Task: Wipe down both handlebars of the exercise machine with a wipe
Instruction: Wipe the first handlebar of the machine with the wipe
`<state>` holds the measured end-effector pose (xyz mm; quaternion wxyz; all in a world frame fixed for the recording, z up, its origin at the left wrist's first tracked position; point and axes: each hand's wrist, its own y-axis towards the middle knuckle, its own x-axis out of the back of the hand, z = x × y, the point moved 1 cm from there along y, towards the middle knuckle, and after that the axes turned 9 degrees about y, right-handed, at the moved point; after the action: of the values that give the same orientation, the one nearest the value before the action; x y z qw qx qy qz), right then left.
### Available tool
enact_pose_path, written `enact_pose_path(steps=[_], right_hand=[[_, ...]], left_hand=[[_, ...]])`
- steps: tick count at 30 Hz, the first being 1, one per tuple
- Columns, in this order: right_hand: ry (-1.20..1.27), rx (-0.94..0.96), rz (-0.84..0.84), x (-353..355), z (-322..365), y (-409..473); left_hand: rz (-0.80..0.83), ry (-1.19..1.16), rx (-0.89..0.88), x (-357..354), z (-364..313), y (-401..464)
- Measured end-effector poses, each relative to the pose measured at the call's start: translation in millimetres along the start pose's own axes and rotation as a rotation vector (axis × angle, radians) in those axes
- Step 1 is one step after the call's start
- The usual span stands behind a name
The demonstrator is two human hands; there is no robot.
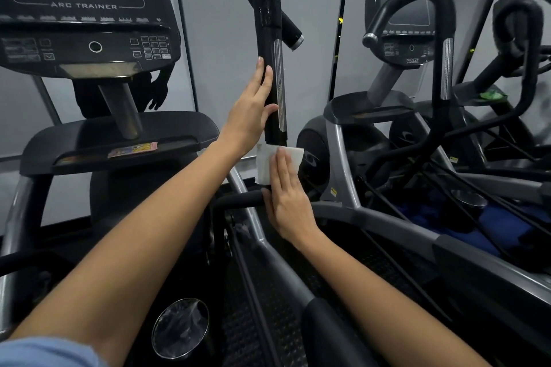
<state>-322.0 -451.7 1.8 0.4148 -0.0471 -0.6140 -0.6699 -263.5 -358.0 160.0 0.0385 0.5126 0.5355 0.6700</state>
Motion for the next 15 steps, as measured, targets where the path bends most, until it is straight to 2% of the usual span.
enact_pose_path(steps=[4,9,15], right_hand=[[-0.204,0.066,0.016,-3,-7,-8],[-0.565,0.218,0.121,2,-13,5],[-0.71,0.204,0.101,0,-7,27]], left_hand=[[0.004,0.0,0.001,0,0,-1],[0.0,-0.002,-0.003,0,0,-1],[0.001,0.009,-0.002,1,0,-1]])
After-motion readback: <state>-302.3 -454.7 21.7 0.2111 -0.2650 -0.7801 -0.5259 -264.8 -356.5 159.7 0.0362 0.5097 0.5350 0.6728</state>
